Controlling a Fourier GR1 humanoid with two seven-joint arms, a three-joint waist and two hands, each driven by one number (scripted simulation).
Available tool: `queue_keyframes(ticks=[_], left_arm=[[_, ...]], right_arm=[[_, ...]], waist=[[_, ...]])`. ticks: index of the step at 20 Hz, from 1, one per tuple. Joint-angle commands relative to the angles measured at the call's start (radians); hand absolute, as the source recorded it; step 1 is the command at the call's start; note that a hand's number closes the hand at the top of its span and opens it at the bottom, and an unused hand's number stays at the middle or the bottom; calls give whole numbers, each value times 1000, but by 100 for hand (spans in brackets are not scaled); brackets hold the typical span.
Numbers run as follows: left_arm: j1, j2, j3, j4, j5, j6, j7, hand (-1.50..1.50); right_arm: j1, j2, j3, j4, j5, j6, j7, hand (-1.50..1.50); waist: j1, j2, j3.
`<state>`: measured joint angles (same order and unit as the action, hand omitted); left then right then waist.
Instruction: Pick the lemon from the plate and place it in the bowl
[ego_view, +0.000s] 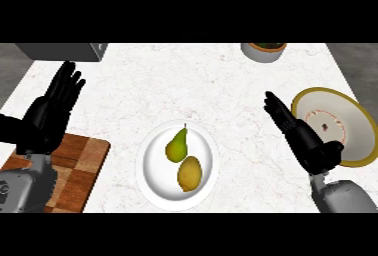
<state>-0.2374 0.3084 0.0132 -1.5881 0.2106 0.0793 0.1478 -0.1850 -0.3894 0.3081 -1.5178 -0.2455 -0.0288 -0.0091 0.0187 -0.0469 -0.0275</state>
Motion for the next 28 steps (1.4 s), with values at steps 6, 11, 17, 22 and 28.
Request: queue_keyframes(ticks=[6, 11, 17, 22, 28], left_arm=[[-7, 79, -5, 11, -233, 118, -24, 0], [60, 9, -77, -31, -271, 155, 5, 0], [23, 12, -38, 41, -256, 125, -8, 0], [45, 16, -48, -13, -267, 123, 7, 0], [20, -5, -56, 13, -288, 137, 13, 0]], right_arm=[[-28, 164, -5, 63, -163, 177, -219, 150], [116, 222, -79, 165, 67, -156, -455, -150], [193, 28, 34, -60, 244, -77, -387, -150], [71, -97, 77, -182, 337, -18, -62, -150], [-74, -100, 222, -219, 508, 61, 265, -150]], waist=[[-4, 55, 31], [-17, 48, 30], [-32, 44, 26], [-21, 41, 25], [-13, 45, 25]])
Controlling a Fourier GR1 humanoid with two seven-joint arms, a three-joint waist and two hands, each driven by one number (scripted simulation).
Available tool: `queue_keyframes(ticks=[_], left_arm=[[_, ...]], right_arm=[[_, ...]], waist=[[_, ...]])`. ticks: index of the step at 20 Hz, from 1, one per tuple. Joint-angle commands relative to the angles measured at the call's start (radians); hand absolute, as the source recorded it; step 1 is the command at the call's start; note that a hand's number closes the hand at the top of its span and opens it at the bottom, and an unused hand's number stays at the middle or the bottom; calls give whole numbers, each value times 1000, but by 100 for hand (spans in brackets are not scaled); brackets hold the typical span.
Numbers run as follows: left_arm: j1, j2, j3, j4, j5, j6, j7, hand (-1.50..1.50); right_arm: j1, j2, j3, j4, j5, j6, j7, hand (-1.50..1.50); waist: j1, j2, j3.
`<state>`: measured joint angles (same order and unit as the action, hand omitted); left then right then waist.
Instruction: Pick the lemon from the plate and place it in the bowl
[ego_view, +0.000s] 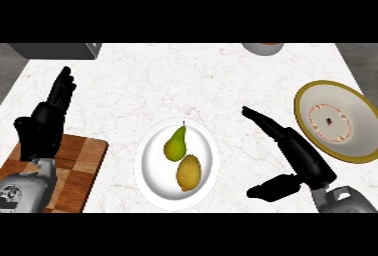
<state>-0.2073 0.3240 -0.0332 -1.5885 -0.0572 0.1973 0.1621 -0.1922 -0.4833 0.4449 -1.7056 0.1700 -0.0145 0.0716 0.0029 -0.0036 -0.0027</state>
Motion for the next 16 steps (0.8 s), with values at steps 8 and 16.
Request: queue_keyframes(ticks=[8, 16], left_arm=[[-61, -2, 42, 59, 2, -35, -7, 0], [3, -38, 22, -17, -52, -13, 4, 0]], right_arm=[[-278, 174, 146, 34, 87, 250, 432, -150], [-314, 281, 180, 161, 143, 378, 522, -150]], waist=[[2, 5, 2], [1, 4, 3]])
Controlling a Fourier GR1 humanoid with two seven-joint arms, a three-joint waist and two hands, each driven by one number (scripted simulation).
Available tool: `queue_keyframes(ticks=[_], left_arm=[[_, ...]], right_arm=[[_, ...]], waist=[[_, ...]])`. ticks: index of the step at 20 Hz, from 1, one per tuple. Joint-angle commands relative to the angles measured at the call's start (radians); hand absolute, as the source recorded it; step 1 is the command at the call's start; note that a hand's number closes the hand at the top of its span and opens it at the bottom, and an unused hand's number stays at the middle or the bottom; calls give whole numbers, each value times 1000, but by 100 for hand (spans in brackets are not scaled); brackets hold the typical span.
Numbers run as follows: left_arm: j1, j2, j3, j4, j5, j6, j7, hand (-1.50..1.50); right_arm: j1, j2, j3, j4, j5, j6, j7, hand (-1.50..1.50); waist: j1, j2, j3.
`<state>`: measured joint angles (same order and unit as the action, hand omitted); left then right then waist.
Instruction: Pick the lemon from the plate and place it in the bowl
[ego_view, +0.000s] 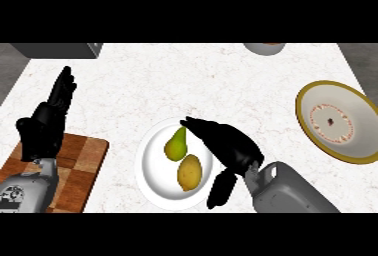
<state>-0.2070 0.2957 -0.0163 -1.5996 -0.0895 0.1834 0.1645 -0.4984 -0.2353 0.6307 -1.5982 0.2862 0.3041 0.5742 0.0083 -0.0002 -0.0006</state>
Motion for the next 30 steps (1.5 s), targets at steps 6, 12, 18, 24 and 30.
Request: queue_keyframes(ticks=[6, 12, 18, 24, 30], left_arm=[[-44, -32, 7, 35, -20, -9, 35, 0], [-44, -39, 58, 91, -29, -33, -56, 0], [-33, -51, 58, 28, -47, -58, 13, 0], [-58, -42, 98, 28, -48, -82, 17, 0], [-28, -79, 64, 1, -85, -67, 29, 0]], right_arm=[[23, 157, 97, 133, 137, 48, 148, -150], [56, 183, 28, 241, 234, 63, 20, -150], [25, 233, -41, 422, 315, 31, -124, -150], [2, 235, -72, 474, 318, 42, -159, -150], [-1, 235, 51, 540, 384, -67, -265, 150]], waist=[[-7, 0, 1], [-7, 1, 0], [-5, 1, 1], [-6, 0, 1], [-3, 1, 1]])
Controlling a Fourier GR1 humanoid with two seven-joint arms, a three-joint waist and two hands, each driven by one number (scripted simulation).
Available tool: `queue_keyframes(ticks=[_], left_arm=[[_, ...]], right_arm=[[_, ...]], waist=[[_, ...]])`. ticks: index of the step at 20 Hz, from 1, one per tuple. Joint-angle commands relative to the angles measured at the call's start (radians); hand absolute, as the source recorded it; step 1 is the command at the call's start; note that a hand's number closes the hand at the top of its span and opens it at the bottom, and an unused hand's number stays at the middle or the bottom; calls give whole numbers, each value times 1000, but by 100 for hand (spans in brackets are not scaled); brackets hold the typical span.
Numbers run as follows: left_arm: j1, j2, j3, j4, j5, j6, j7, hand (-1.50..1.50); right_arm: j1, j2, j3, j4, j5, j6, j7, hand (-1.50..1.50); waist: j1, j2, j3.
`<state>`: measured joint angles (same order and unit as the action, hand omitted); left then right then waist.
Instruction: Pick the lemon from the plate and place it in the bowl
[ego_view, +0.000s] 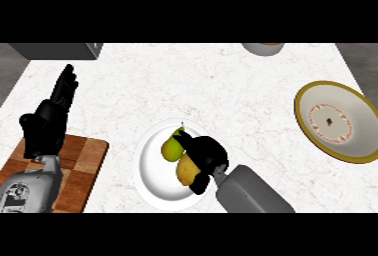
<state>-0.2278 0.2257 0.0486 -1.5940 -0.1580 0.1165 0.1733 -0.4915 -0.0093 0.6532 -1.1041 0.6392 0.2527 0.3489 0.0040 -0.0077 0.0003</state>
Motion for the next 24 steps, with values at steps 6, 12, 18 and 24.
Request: queue_keyframes(ticks=[6, 12, 18, 24], left_arm=[[-1, -48, -20, 10, -50, 15, -19, 0], [20, -1, 42, -22, -7, -40, -7, 0], [-7, -25, 19, -2, -27, -20, -2, 0], [0, -18, 31, -11, -23, -24, -5, 0]], right_arm=[[-34, 9, 67, 89, -28, -95, -64, 150], [40, -6, 33, -132, 55, -12, -43, 150], [60, 9, 197, -77, 17, -425, 334, 150], [80, 9, 241, -311, 55, -679, 461, 150]], waist=[[3, 9, 0], [-5, 6, 0], [15, 8, 0], [1, 3, 0]])
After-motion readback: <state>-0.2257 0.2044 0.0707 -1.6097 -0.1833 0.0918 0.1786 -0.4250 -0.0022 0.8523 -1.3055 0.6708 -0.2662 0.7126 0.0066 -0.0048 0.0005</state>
